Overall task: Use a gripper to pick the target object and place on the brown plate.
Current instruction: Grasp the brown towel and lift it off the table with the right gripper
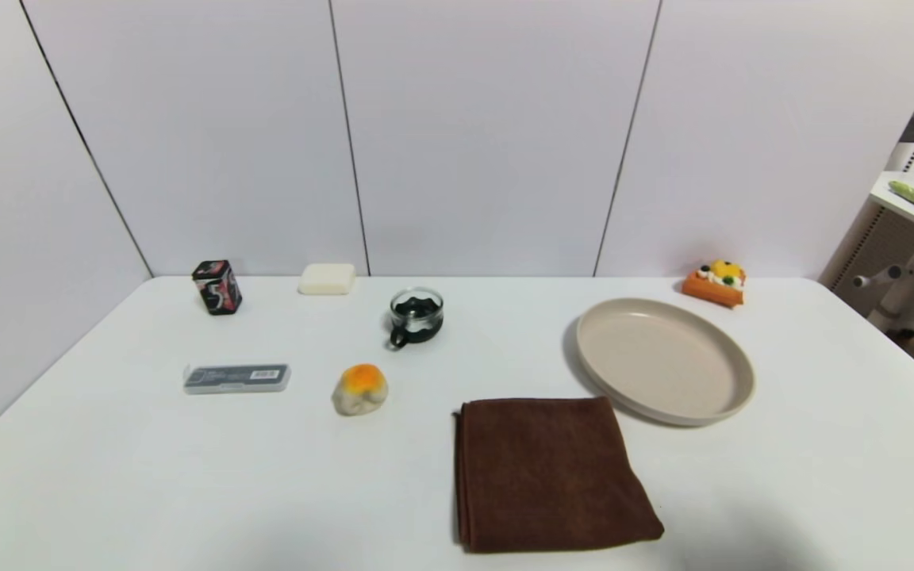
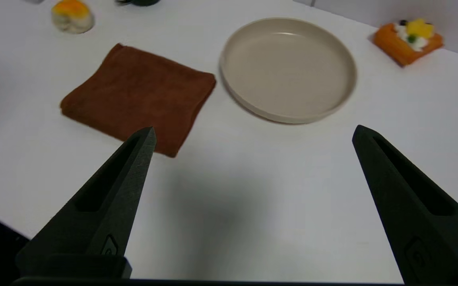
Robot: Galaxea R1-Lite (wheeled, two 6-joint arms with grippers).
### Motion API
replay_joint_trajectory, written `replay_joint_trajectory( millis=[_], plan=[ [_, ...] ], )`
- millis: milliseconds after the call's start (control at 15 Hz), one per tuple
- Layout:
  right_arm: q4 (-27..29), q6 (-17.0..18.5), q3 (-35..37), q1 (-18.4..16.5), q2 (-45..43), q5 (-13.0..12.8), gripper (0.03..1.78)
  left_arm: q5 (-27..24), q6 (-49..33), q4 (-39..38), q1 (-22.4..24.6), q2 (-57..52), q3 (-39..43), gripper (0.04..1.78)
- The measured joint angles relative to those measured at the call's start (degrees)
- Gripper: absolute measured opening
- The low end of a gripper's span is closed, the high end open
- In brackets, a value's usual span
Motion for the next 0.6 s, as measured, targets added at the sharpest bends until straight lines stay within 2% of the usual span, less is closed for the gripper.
replay_joint_trajectory(
  millis=[333,467,600],
  plan=[
    [8.16,-4.69,-12.95,6.17,15.3,7.33,1.71,0.0,0.0,0.0,0.0,0.0,0.0,1.69],
    [8.92,-7.23,-16.31,8.9,20.89,10.53,1.71,-0.02,-0.02,0.0,0.0,0.0,0.0,1.69],
    [8.98,-11.29,-18.49,11.76,26.21,14.12,1.71,-0.02,-0.02,0.0,0.0,0.0,0.0,1.69]
  ],
)
